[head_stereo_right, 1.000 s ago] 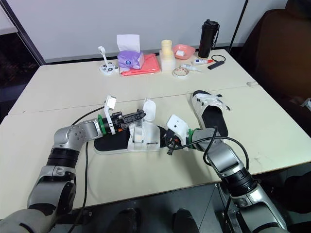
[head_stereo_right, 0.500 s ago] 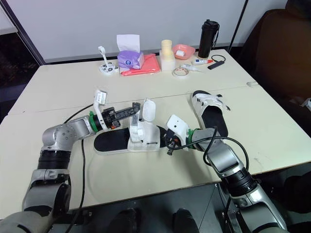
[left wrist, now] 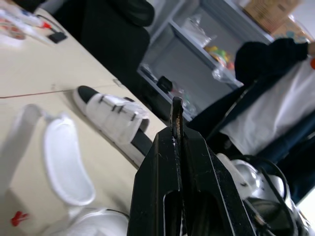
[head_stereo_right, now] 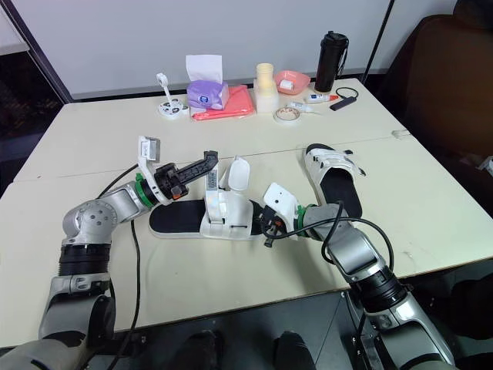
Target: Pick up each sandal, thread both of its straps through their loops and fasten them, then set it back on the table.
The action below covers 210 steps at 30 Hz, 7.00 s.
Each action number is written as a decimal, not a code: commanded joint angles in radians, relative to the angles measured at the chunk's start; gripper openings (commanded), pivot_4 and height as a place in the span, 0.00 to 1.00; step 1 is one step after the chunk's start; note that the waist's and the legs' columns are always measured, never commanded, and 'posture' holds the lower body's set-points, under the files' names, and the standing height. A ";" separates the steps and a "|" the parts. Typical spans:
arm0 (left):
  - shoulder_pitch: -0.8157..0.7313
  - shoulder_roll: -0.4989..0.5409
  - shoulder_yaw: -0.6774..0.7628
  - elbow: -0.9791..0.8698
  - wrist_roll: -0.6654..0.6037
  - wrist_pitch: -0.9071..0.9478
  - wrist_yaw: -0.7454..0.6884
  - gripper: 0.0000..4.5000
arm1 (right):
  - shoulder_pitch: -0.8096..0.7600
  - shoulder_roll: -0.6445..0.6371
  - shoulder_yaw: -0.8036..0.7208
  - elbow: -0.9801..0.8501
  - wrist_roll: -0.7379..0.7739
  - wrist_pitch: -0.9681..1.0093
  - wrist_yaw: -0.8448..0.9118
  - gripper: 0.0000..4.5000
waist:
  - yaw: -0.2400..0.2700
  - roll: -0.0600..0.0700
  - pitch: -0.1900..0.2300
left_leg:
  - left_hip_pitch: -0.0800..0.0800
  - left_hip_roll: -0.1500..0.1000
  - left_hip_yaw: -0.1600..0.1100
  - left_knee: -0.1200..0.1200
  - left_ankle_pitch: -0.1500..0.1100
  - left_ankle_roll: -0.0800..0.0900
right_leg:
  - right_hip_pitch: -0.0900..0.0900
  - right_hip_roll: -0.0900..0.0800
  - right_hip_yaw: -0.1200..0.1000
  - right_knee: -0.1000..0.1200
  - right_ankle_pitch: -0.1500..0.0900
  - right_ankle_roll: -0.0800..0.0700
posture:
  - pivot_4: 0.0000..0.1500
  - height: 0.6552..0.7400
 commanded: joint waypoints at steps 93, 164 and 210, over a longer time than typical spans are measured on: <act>-0.077 0.161 -0.018 0.118 0.225 -0.084 -0.127 0.52 | -0.001 0.016 0.040 0.015 0.002 0.010 0.000 0.00 | -0.024 -0.002 -0.001 | 0.004 0.000 -0.001 -0.008 0.002 -0.004 | 0.001 0.000 -0.001 0.000 0.000 0.000 | 1.00 1.00; -0.237 0.114 0.088 0.372 0.271 0.148 -0.108 0.99 | 0.012 0.016 0.045 0.005 0.000 0.016 -0.017 0.00 | -0.025 -0.003 -0.001 | 0.000 0.000 -0.002 -0.006 0.003 -0.004 | -0.002 0.000 -0.001 0.002 0.000 0.001 | 1.00 1.00; -0.541 -0.084 0.176 0.663 0.193 0.115 0.076 0.99 | 0.035 0.015 0.042 -0.016 -0.006 0.026 -0.049 0.00 | -0.025 -0.003 -0.001 | 0.000 0.000 -0.001 -0.004 0.003 -0.005 | -0.002 0.000 -0.001 0.003 0.000 0.001 | 1.00 1.00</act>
